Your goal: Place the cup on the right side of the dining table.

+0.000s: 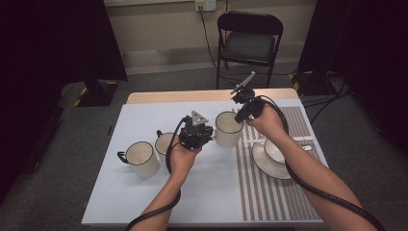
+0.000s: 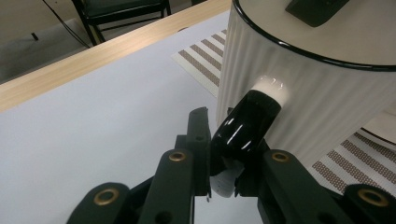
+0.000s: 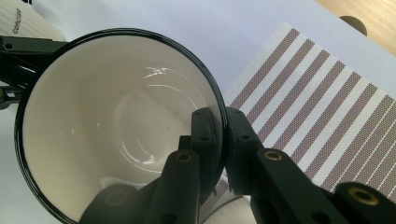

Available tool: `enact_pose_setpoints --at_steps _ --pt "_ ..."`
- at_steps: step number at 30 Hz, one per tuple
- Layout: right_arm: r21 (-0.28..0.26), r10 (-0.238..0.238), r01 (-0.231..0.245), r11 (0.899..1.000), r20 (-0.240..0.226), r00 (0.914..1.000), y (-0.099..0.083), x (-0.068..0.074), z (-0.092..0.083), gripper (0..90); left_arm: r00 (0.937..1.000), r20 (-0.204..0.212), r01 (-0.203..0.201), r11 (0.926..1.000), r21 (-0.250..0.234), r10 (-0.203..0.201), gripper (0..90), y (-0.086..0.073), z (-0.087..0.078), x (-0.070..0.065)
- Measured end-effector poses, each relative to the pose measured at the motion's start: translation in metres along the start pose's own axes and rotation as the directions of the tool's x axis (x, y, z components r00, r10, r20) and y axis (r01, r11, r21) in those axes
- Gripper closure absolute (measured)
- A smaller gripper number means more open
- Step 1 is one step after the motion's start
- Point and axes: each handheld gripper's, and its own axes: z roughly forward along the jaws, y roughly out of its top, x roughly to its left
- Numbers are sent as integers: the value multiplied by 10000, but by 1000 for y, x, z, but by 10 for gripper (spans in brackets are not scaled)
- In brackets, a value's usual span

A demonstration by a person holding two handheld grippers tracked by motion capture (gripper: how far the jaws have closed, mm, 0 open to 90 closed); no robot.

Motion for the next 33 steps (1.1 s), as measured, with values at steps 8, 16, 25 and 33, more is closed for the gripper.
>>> enact_pose_setpoints --at_steps 8,16,25,33 --pt "30 39 -39 10000 22 10000 4 -3 3 837 9999 -6 116 9999 -11 -116 801 0 5 4" --pt "34 58 -58 10000 43 10000 8 -6 6 837 9998 1 194 9998 -15 -194 802 2 9 9" --pt "65 115 -115 9999 83 9999 13 -11 8 838 9995 -110 280 9996 -41 -281 803 5 15 11" --pt "148 86 -88 9999 97 9999 15 -16 10 838 9993 -133 343 9994 -21 -343 804 7 21 11"
